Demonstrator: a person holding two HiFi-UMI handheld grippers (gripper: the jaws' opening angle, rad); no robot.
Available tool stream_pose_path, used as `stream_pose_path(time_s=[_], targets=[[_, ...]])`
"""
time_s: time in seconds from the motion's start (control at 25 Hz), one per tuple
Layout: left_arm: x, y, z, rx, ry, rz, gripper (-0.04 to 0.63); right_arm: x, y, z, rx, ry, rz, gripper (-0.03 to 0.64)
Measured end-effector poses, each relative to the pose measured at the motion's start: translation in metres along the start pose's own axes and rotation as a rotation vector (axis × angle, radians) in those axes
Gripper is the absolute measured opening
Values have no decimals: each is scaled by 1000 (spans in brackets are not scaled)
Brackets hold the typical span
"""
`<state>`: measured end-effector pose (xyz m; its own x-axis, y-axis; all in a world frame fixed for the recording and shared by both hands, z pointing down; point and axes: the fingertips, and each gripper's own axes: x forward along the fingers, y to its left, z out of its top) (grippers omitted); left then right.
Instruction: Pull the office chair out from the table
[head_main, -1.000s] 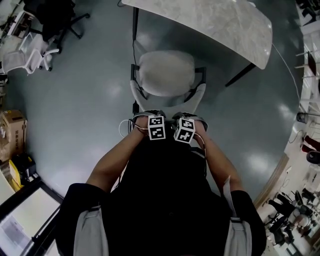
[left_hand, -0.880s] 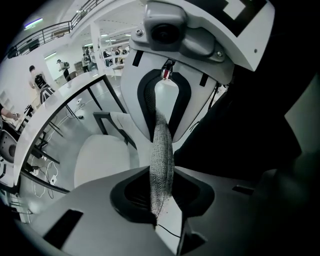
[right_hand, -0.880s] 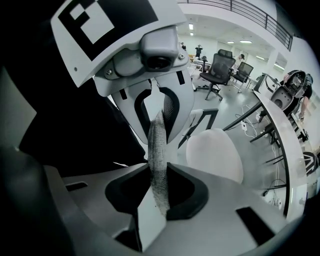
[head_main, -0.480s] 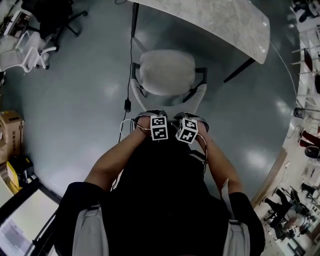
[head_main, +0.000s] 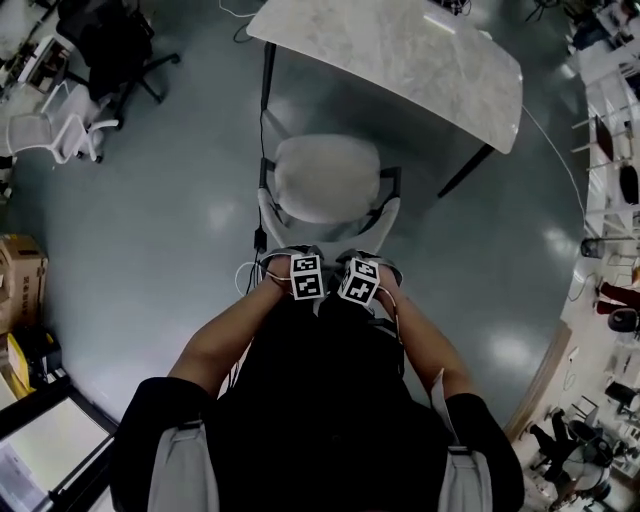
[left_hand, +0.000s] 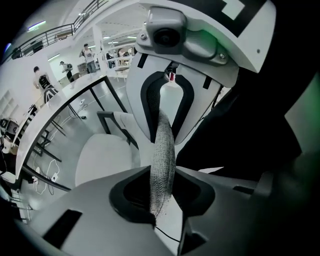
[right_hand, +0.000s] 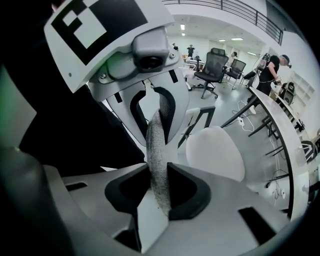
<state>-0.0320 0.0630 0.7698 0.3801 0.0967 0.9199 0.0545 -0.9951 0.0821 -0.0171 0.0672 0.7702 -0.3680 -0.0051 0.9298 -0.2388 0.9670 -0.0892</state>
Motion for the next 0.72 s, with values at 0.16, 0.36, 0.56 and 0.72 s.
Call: stream_pose_path(time_s=[0.16,0.36,0.56,0.72], targets=[[-5,-2,-9,-3,-19,19,101,1,6,12,-5,-1,38,100],[-2,-2,-4,13,-11,41,109,1,5,5,-49,36,67,101],[-7,-4,-8,39,-9,47,109,0,6,10,-63,54,60,106],[-19,-4,-6,64,-25,56,118,-6,3,14,-79,54,38,121]])
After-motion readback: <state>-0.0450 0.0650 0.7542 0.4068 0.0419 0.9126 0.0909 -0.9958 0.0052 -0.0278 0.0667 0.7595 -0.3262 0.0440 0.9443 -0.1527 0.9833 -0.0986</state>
